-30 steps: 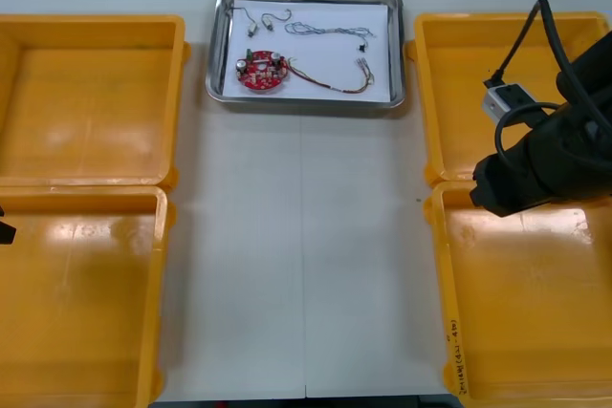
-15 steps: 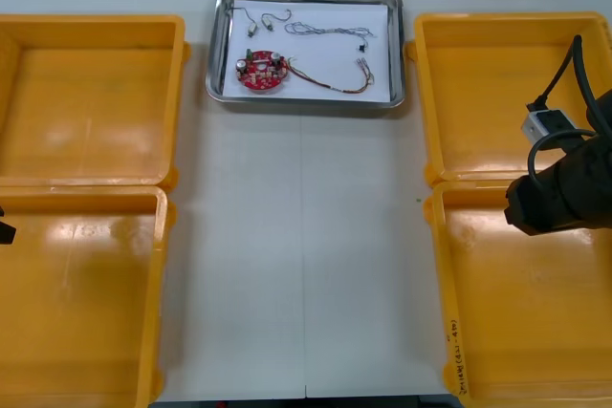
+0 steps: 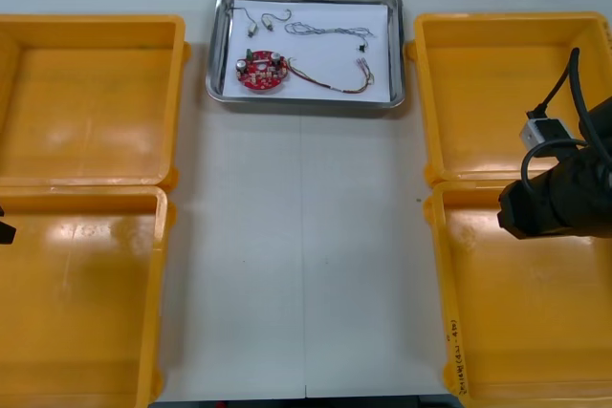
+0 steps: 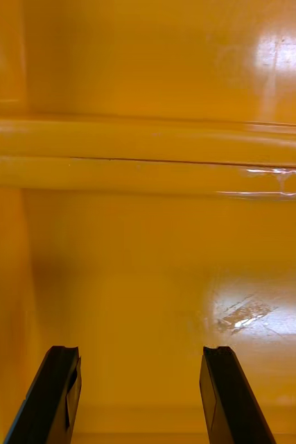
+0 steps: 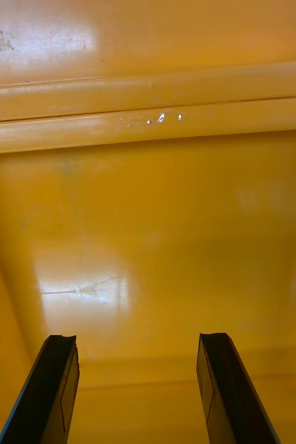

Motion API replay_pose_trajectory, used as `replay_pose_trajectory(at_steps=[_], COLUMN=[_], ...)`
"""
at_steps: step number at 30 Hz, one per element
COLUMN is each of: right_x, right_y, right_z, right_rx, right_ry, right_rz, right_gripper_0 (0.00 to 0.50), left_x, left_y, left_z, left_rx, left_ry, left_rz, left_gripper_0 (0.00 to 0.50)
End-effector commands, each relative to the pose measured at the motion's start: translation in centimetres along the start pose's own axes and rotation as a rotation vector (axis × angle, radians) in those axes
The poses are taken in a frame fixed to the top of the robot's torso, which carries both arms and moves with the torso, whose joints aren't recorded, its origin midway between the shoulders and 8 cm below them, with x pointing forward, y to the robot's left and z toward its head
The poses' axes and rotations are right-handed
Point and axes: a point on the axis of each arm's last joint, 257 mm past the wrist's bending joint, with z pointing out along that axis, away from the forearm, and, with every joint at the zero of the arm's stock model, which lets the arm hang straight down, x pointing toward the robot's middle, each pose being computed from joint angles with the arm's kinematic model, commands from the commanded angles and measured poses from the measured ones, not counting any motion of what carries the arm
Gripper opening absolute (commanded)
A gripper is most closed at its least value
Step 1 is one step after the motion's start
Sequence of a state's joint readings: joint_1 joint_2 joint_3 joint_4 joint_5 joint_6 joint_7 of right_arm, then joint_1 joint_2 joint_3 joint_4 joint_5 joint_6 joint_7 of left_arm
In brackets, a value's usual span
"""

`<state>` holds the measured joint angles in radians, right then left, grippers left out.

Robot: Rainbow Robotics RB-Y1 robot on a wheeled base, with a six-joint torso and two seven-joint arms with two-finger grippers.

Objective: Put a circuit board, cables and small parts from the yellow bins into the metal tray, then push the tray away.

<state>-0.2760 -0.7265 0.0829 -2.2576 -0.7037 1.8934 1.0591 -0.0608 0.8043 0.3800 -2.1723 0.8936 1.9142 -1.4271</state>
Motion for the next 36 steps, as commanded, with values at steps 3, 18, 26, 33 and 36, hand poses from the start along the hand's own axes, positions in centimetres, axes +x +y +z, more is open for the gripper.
replay_pose_trajectory(at_steps=[3, 18, 26, 33, 36], right_x=[-0.39, -0.45, -0.45, -0.45, -0.45], right_y=[0.07, -0.17, -0.17, -0.17, -0.17], right_z=[-0.29, -0.40, -0.40, -0.40, -0.40], right_rx=[-0.021, -0.020, -0.020, -0.020, -0.020], right_ry=[-0.020, -0.023, -0.023, -0.023, -0.023], right_rz=[0.035, 0.031, 0.031, 0.031, 0.031], right_gripper_0=[0.500, 0.500, 0.500, 0.500, 0.500], left_x=[0.25, 0.25, 0.25, 0.25, 0.25], left_y=[0.39, 0.39, 0.39, 0.39, 0.39], left_z=[-0.52, -0.52, -0.52, -0.52, -0.52], left_rx=[-0.014, -0.014, -0.014, -0.014, -0.014], left_ry=[-0.017, -0.017, -0.017, -0.017, -0.017], left_rz=[-0.023, -0.023, -0.023, -0.023, -0.023], left_gripper_0=[0.500, 0.500, 0.500, 0.500, 0.500])
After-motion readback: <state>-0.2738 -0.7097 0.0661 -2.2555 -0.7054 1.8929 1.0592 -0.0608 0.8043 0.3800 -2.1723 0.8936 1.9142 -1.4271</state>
